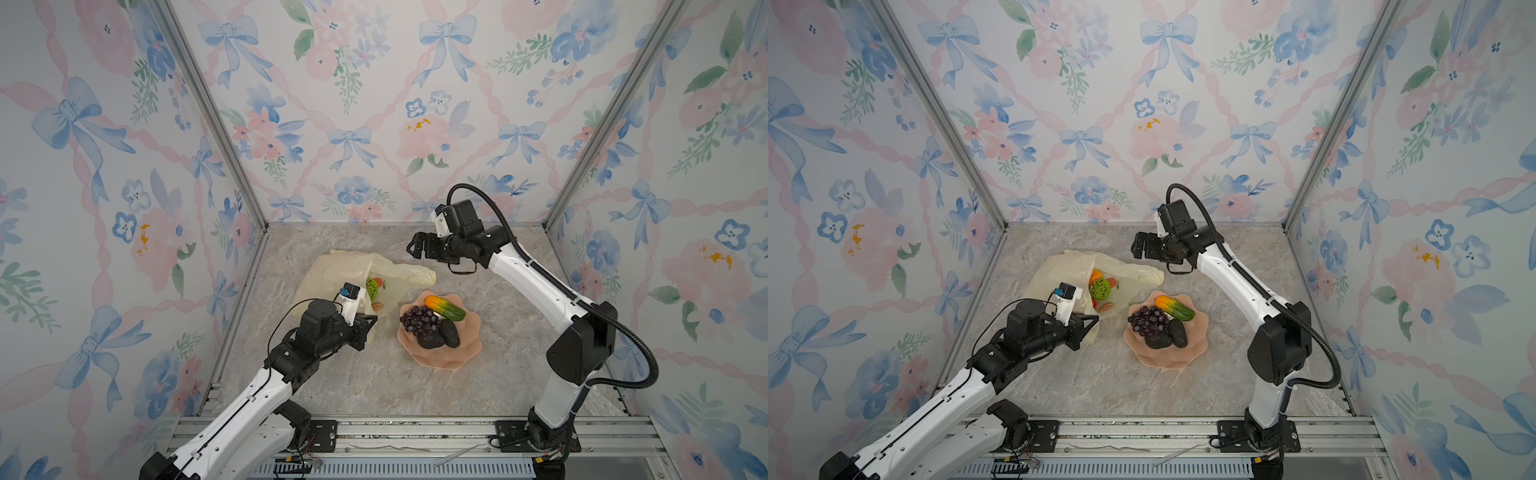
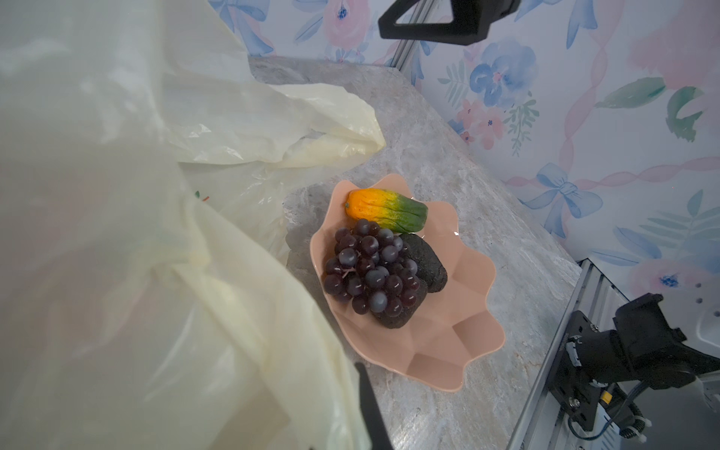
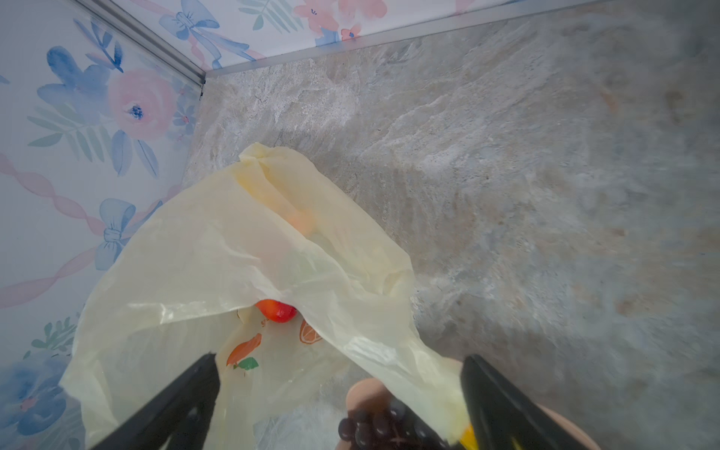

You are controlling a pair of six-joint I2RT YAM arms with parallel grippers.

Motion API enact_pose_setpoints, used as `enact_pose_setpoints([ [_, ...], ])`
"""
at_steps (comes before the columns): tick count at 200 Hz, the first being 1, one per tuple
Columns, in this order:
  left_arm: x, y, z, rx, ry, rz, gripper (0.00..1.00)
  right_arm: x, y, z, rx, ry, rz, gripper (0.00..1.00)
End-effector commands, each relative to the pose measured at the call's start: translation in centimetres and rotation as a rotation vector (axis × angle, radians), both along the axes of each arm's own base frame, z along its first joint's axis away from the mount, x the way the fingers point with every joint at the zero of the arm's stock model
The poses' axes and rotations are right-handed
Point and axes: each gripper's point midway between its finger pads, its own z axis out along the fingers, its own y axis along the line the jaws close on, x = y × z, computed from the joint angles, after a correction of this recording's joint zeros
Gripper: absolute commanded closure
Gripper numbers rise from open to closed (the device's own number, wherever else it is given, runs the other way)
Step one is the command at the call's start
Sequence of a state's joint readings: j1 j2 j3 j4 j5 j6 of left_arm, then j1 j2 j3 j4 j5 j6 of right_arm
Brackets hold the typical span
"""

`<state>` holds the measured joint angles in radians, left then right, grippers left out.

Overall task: Place the fruits into the plastic bag
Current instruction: Place the fruit in the plastic bag, then pick up the fruit from the plate.

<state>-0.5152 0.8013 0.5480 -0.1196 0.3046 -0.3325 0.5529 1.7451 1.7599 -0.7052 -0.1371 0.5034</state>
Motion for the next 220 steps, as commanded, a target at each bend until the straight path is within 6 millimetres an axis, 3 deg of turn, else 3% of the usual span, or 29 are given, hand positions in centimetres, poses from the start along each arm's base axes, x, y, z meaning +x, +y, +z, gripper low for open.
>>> enact_pose_setpoints([
  [1,0.2,-0.1,1.6,-0.025,-0.057,-0.012,1.0,-3.9,-3.4,1.2,-0.108,-0.024,0.008,0.02],
  [54,0.1,0.4,2.0,-0.033,-0.075,0.008,1.0,-10.9,-8.2,-3.1,-0.336,0.088,0.032,0.04],
  [83,0.0,0.3,2.1,-0.038,-0.074,0.004,1.0,-12.7,-9.9,-5.6,-0.501,0.123,0.056,0.04],
  [124,-0.2,0.4,2.3,-0.045,-0.082,0.004,1.0,-12.5,-9.9,-8.2,-0.67,0.155,0.15,0.03],
  [164,-0.3,0.4,2.4,-0.049,-0.086,0.004,1.0,-11.5,-8.0,-10.0,-0.836,0.124,0.285,0.03],
  [172,-0.3,0.4,2.6,-0.05,-0.09,0.004,1.0,-11.1,-7.7,-11.2,-0.879,0.141,0.307,0.03],
  [220,-0.4,0.5,2.5,-0.051,-0.087,0.004,1.0,-9.7,-6.9,-13.5,-0.934,0.142,0.343,0.01],
])
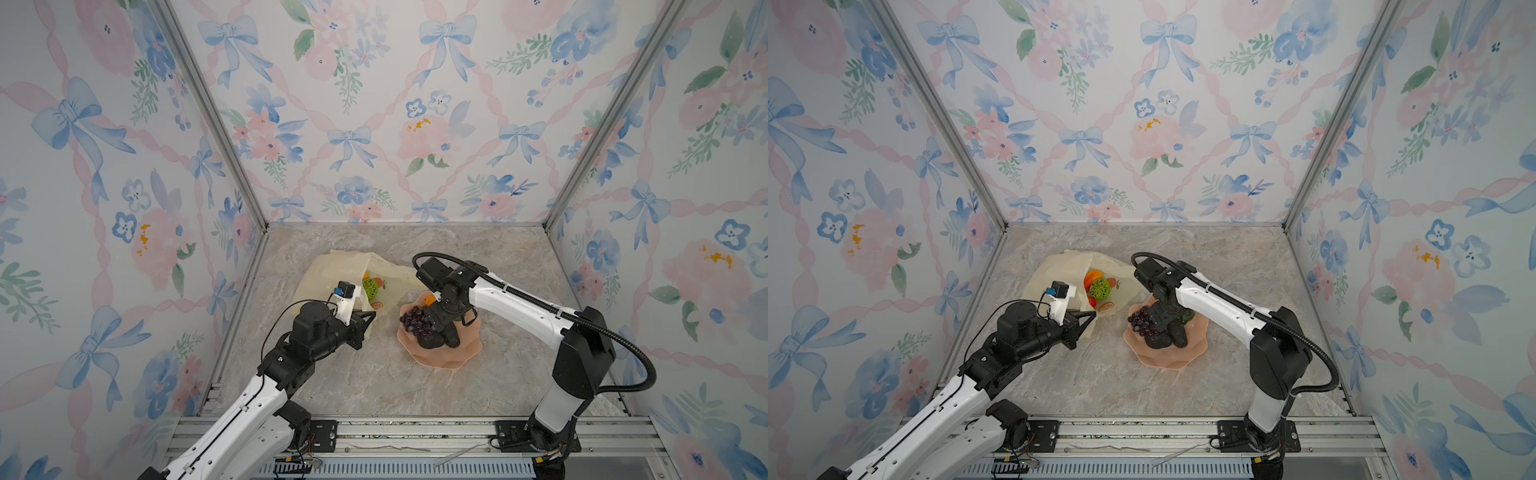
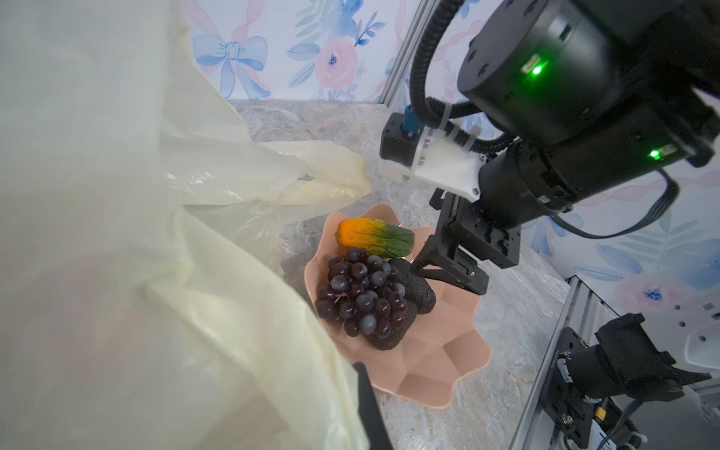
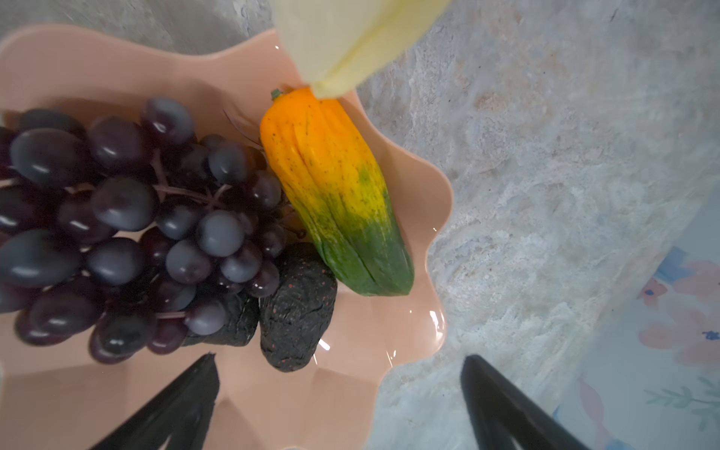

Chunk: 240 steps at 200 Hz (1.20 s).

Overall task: Place the fruits into the plastic bag
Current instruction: Pick up the fruit from the plate.

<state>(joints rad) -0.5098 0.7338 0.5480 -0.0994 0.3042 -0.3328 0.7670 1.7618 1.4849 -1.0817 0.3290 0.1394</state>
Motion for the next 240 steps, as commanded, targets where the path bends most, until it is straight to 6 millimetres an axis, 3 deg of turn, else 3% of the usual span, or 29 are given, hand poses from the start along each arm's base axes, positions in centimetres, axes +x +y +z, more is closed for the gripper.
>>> enact_pose_setpoints([
  [1,-0.1,0.1,0.1,-0.008,-0.011,-0.001,1.0,1.1,0.1,0.2,-0.04,-0.03,0.039,0.02],
  [60,0.0,0.1,-0.1,-0.003,-0.003,0.0,1.0,2.3,-0.6,-1.4,-0.057,-0.009,0.02,0.15],
  [240,0.4,-0.1,-1.2,0.02,0.031,0.0,1.0,4.4,-0.5,-4.6,0.011,0.051,0.006,0.25],
])
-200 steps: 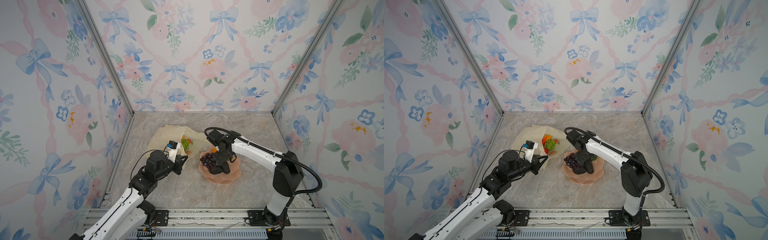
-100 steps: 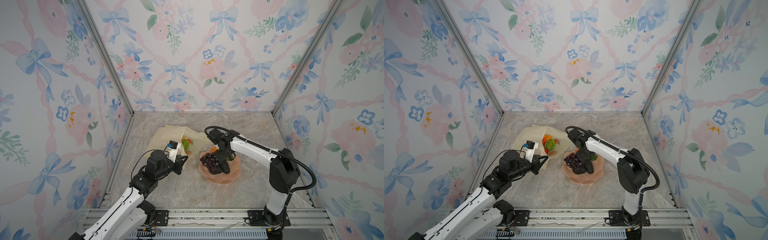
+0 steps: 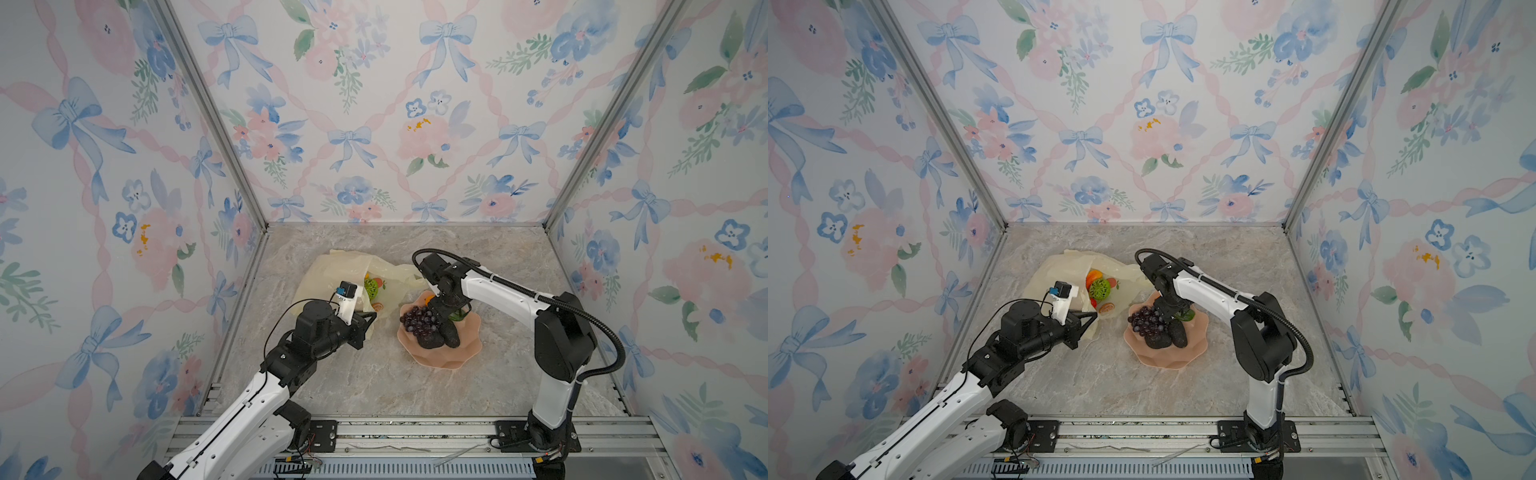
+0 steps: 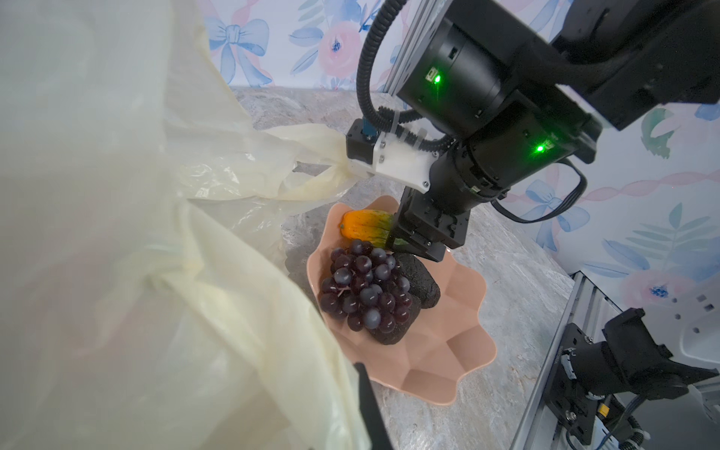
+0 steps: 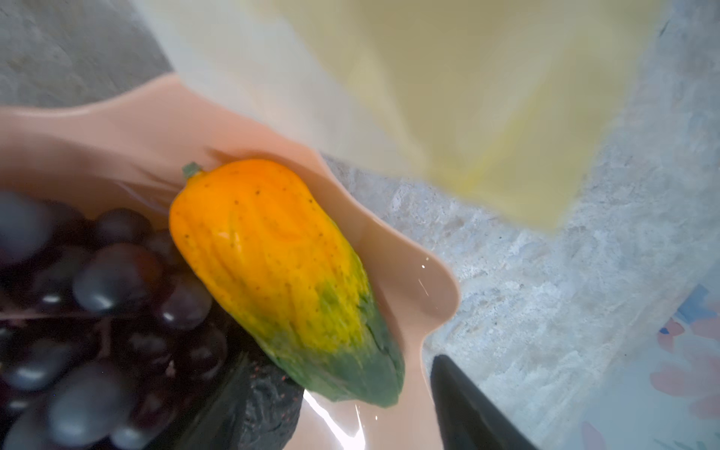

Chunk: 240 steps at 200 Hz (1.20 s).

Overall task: Place the fruits into the plastic bag
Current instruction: Pick up the fruit from the plate.

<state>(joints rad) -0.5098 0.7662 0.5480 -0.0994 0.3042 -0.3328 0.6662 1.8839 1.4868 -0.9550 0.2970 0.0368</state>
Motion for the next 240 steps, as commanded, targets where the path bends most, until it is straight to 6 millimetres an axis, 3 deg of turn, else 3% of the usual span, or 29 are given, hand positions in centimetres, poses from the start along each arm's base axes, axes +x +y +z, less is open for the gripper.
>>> enact_pose_setpoints([
  [1,0.1,0.1,-0.3,0.004,0.002,0.001,1.0,0.5,0.3,-0.7,0.014,0.02,0.005,0.25],
  [74,0.1,0.0,-0.4,0.005,0.006,-0.002,1.0,0.5,0.6,-1.7,0.025,0.042,0.004,0.28],
  [111,0.1,0.0,-0.4,0.005,0.005,0.0,1.0,0.5,0.6,-2.1,0.026,0.042,0.001,0.36],
  [212,0.2,0.1,-0.6,0.007,0.014,0.004,1.0,0.7,0.3,-2.8,0.013,0.044,0.0,0.36],
  [240,0.2,0.1,-0.7,0.008,0.017,0.004,1.0,0.5,0.3,-2.1,0.019,0.031,0.005,0.5],
])
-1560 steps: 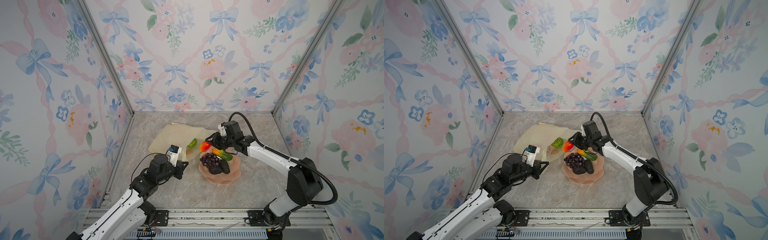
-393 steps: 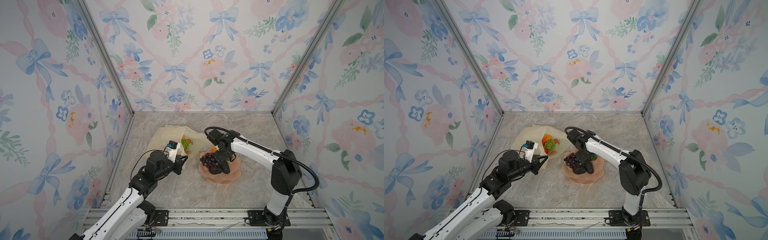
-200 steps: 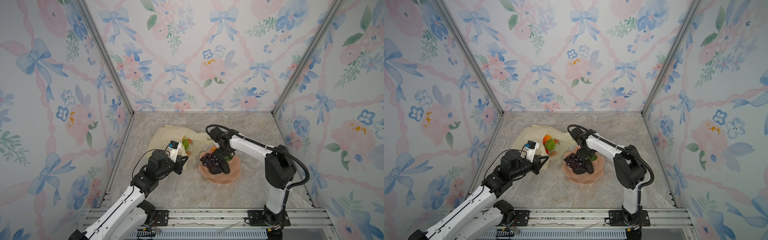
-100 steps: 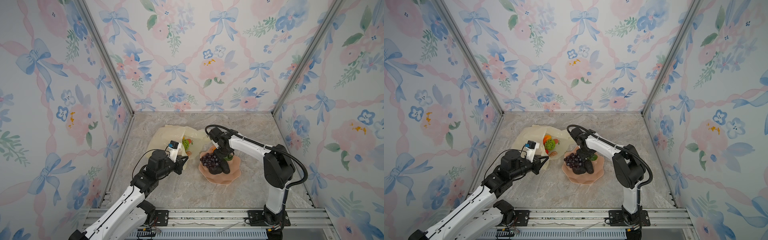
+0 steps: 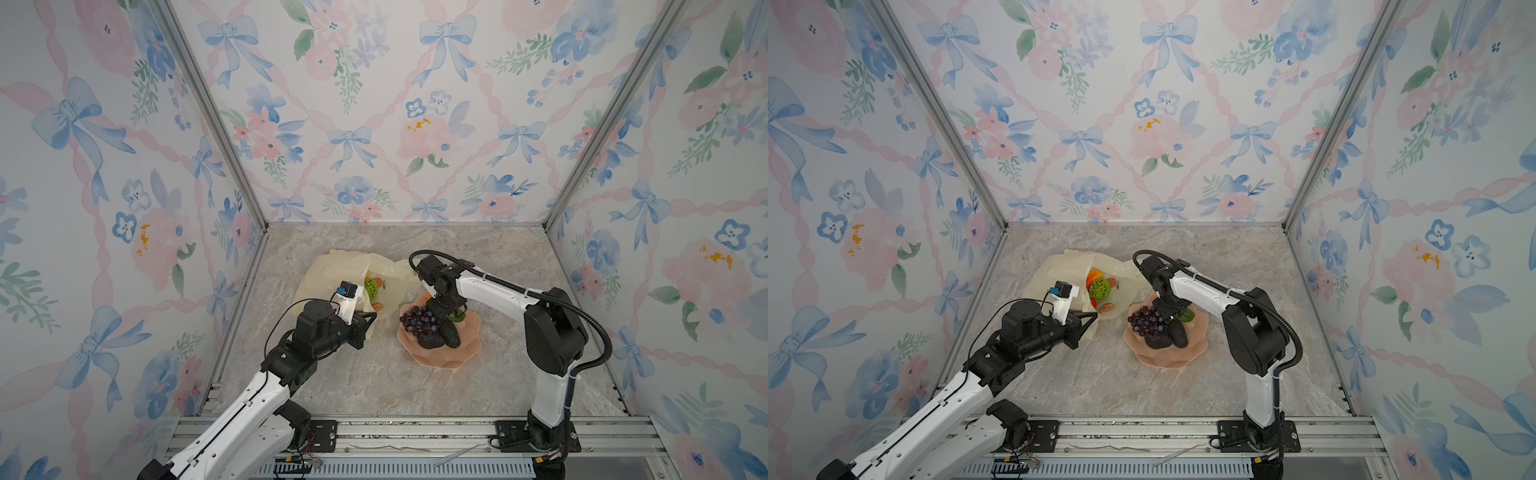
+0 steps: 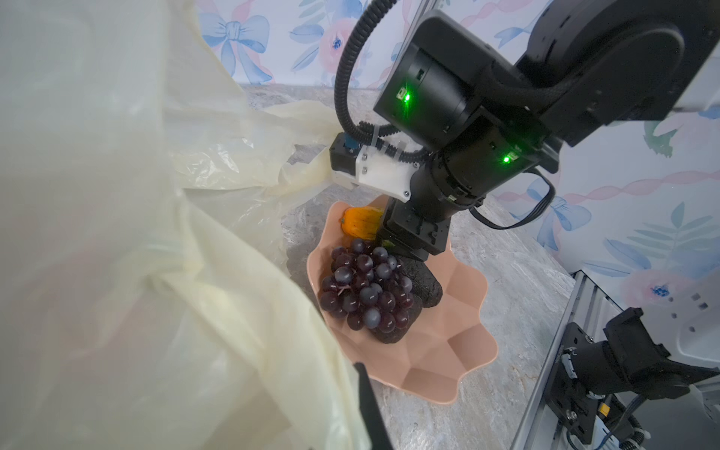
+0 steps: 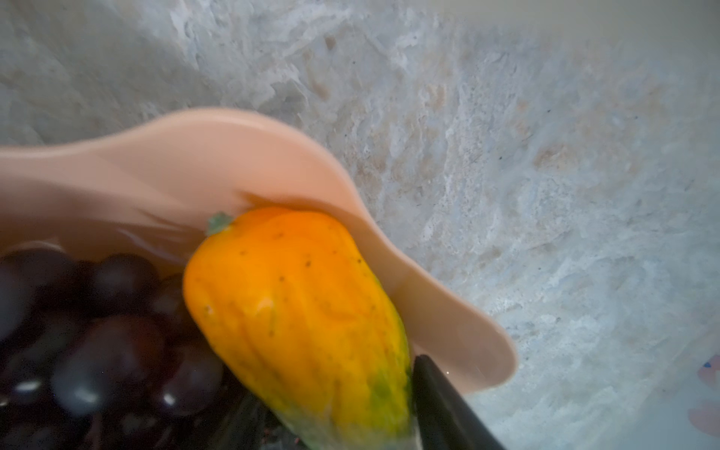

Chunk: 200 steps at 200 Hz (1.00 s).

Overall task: Place the fruits into the plastic bag
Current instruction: Pick up the fruit from the plate.

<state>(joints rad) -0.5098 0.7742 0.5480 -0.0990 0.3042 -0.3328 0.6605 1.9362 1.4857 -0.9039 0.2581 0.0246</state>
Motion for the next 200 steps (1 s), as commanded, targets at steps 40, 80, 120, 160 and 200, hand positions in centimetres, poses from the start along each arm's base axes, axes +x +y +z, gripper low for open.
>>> enact_pose_setpoints([
  [40,0.1,0.0,-0.5,0.003,0.014,-0.001,1.0,-0.5,-1.0,1.0,-0.017,-0.017,-0.002,0.54],
  [80,0.0,0.0,-0.5,0.0,0.013,-0.002,1.0,-1.1,-1.2,2.6,-0.023,-0.043,0.007,0.54],
  [120,0.0,0.0,-0.2,-0.005,0.007,-0.003,1.0,-2.3,-1.8,4.1,-0.016,-0.059,0.001,0.54],
  [160,-0.1,0.0,-0.1,-0.011,0.004,-0.004,1.0,-4.5,-1.8,5.2,0.086,-0.048,-0.034,0.53],
  [200,-0.1,0.0,-0.1,-0.013,0.006,-0.001,1.0,-6.7,-0.8,7.3,0.295,-0.026,-0.098,0.53],
])
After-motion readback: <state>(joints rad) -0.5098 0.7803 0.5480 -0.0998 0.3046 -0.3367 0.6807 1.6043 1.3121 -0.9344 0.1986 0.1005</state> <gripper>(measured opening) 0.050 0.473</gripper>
